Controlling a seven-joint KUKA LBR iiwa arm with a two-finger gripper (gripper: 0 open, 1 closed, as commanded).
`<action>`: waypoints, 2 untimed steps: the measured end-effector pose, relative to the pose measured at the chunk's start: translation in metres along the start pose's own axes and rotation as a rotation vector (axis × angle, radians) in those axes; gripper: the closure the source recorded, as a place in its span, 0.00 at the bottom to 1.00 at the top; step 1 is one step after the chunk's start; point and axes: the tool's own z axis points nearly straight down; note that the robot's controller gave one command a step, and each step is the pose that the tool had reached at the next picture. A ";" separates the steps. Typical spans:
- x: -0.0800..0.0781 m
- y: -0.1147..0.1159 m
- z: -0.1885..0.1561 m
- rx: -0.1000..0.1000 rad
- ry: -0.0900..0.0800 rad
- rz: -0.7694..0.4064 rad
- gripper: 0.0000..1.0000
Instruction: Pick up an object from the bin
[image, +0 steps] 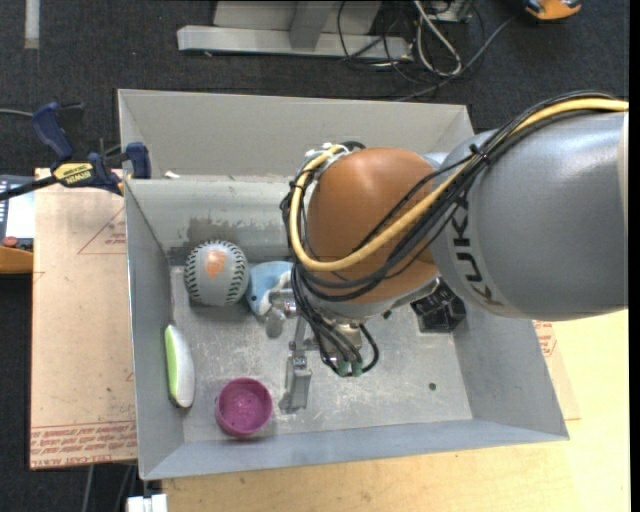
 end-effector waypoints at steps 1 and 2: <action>-0.002 -0.001 -0.005 -0.002 -0.008 0.006 0.00; 0.000 0.012 0.145 -0.005 -0.014 -0.077 0.00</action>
Offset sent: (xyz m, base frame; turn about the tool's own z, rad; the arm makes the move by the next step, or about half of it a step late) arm -0.0049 0.0115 -0.1558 -0.0844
